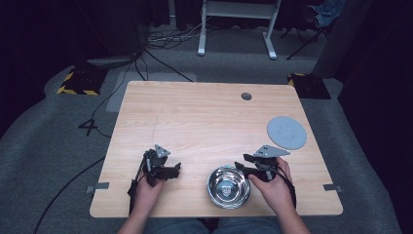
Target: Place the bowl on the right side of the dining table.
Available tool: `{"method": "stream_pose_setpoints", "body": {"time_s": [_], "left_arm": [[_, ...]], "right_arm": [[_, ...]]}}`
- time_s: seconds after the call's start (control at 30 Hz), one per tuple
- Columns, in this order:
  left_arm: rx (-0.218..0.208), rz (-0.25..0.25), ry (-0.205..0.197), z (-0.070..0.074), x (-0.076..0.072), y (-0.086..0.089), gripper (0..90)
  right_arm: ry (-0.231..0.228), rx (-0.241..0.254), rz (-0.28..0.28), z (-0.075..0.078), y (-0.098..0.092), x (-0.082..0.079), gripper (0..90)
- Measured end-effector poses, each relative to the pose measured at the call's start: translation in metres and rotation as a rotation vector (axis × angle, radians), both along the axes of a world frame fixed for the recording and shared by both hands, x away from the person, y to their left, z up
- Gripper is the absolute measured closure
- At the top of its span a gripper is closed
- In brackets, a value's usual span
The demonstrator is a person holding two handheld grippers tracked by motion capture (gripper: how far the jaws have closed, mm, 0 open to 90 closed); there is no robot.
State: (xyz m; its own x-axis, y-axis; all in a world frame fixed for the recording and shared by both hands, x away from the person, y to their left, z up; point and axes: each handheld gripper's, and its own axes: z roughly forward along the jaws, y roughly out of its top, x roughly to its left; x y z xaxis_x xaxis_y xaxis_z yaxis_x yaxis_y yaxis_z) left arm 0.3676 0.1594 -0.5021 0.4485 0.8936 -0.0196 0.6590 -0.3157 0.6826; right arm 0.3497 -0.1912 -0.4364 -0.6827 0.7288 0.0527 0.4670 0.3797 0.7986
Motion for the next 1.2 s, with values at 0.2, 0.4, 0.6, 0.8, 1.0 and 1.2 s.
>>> {"method": "stream_pose_setpoints", "body": {"time_s": [0.2, 0.4, 0.6, 0.8, 1.0, 1.2], "left_arm": [[0.001, 0.0, 0.0, 0.0, 0.0, 0.0, 14.6], [0.0, 0.0, 0.0, 0.0, 0.0, 0.0, 14.6], [0.0, 0.0, 0.0, 0.0, 0.0, 0.0, 14.6], [0.001, 0.0, 0.0, 0.0, 0.0, 0.0, 14.6], [0.0, 0.0, 0.0, 0.0, 0.0, 0.0, 14.6], [-0.002, 0.0, 0.001, 0.0, 0.0, 0.0, 14.6]], "right_arm": [[0.036, 0.007, 0.02, -0.008, 0.007, 0.0, 50.7], [0.12, -0.001, 0.018, -0.018, 0.009, 0.002, 50.4], [0.186, -0.044, 0.024, -0.028, 0.009, 0.009, 51.0], [0.276, -0.066, 0.043, -0.035, 0.007, 0.015, 58.7], [0.355, -0.102, 0.062, -0.039, 0.003, 0.021, 67.6], [0.433, -0.122, 0.085, -0.04, 0.004, 0.023, 77.5]]}}
